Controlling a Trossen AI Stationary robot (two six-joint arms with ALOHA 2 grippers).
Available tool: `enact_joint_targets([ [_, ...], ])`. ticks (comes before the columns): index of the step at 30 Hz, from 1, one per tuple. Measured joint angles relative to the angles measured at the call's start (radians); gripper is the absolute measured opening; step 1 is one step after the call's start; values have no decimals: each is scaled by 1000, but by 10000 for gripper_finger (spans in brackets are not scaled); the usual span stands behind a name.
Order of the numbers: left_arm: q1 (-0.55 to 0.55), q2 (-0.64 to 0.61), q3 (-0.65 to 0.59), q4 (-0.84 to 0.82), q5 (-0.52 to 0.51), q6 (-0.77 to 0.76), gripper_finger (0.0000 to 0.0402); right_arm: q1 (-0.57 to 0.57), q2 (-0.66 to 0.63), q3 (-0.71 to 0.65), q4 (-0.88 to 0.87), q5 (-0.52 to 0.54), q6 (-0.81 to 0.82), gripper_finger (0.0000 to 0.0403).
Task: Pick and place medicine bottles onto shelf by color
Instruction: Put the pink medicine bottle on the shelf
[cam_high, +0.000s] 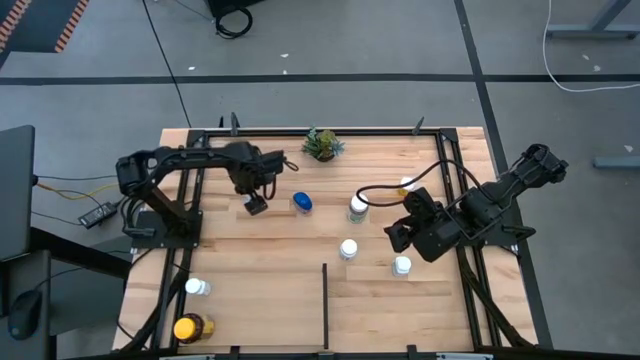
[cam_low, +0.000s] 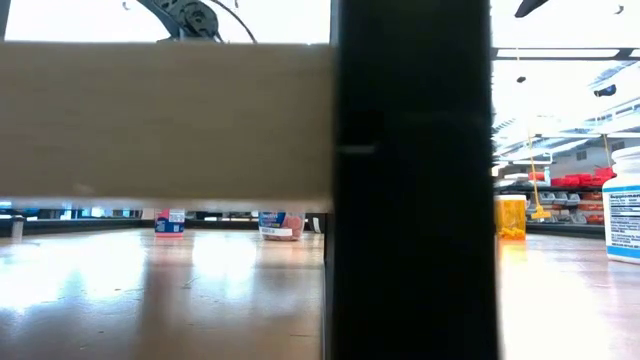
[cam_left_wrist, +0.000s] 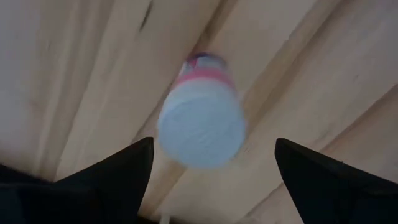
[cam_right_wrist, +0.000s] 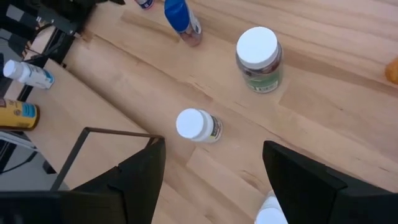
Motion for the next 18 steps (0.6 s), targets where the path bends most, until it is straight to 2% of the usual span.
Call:
enact_joint_targets([
  [6,-20,-33,5,85,-23,-29,341,0,0,0,0,0,-5,276],
  [18,-8,-30,3,91,-29,-18,341,0,0,0,0,0,16,276],
])
